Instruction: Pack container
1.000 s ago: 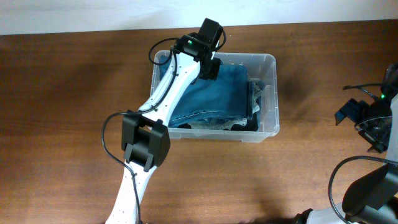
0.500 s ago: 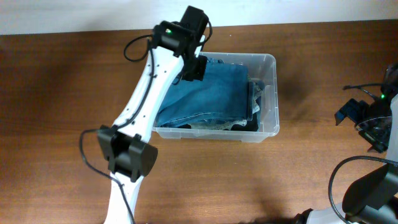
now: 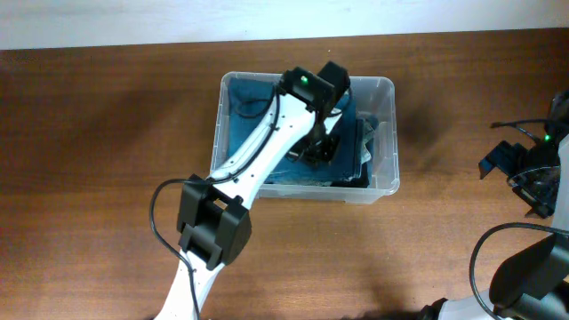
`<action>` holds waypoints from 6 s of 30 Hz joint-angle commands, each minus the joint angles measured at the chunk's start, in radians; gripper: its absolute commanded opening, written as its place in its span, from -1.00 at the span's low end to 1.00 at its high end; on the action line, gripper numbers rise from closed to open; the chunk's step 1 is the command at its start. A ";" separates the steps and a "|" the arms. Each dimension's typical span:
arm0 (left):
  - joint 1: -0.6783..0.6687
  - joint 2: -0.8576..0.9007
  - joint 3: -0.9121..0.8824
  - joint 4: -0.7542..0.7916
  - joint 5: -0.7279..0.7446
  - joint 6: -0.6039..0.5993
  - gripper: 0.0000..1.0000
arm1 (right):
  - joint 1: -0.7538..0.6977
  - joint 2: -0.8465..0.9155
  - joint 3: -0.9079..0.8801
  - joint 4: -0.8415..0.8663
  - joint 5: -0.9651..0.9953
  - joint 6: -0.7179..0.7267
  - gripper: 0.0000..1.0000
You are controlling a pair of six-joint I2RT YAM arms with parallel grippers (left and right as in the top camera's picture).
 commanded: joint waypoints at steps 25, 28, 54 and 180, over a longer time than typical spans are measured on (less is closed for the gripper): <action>0.272 -0.410 0.424 -0.193 -0.003 0.090 0.99 | -0.003 -0.005 -0.002 0.000 0.001 0.009 0.97; 0.274 -0.640 0.262 -0.193 -0.024 0.090 0.99 | -0.003 -0.005 -0.002 0.000 0.001 0.009 0.96; 0.274 -1.775 -0.980 0.156 -0.098 -0.032 0.99 | -0.003 -0.005 -0.002 0.000 0.001 0.009 0.97; 0.742 -2.328 -2.276 1.437 -0.453 -0.032 0.99 | 0.182 -0.545 -0.002 0.000 0.002 0.009 0.97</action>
